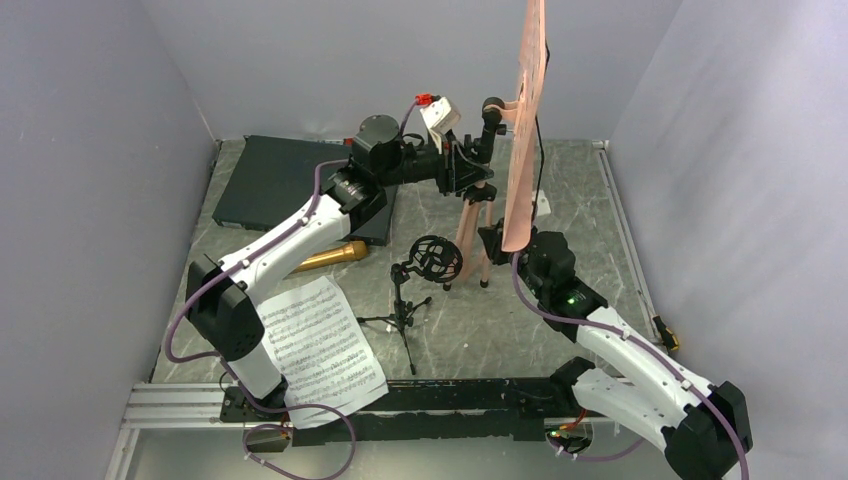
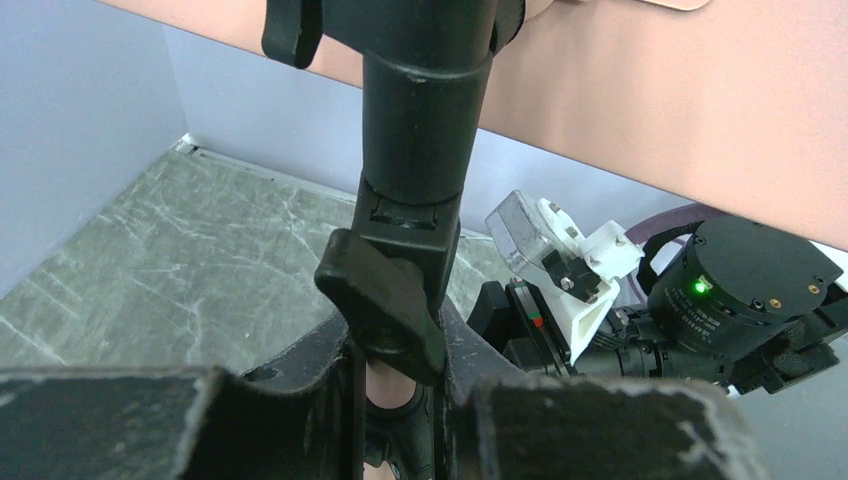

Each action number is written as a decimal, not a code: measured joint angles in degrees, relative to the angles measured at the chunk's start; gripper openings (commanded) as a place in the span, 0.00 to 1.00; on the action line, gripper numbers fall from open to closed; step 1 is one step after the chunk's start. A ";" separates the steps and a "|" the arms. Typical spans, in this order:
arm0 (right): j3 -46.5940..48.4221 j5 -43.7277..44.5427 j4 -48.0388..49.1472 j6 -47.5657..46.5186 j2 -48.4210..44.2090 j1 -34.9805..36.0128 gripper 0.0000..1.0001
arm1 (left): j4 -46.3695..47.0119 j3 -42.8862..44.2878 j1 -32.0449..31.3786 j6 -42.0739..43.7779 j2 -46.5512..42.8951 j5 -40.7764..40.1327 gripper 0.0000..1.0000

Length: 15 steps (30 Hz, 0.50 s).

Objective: Set up the instrument practice props

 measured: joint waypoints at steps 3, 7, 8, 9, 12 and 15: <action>0.11 0.09 -0.90 0.00 0.04 0.00 0.00 | -2.89 1.09 -0.02 1.33 0.00 -0.02 0.03; 0.63 0.17 -3.15 -0.13 -0.20 0.13 0.00 | -7.02 2.03 -0.04 3.72 -0.63 -0.81 0.03; 0.74 0.17 -3.67 -0.20 -0.33 0.28 0.00 | -8.20 2.03 -0.09 4.42 -1.14 -1.27 0.03; 1.07 0.20 -4.35 -0.37 -0.42 0.42 0.00 | -9.11 2.03 -0.15 4.98 -1.64 -1.68 0.03; 1.97 0.33 -6.14 -0.98 -0.63 0.76 0.00 | -11.82 2.03 -0.35 6.62 -3.34 -2.82 0.03; 2.69 0.57 -7.13 -1.51 -0.87 0.96 0.00 | -12.94 2.03 -0.39 7.78 -4.74 -3.48 0.03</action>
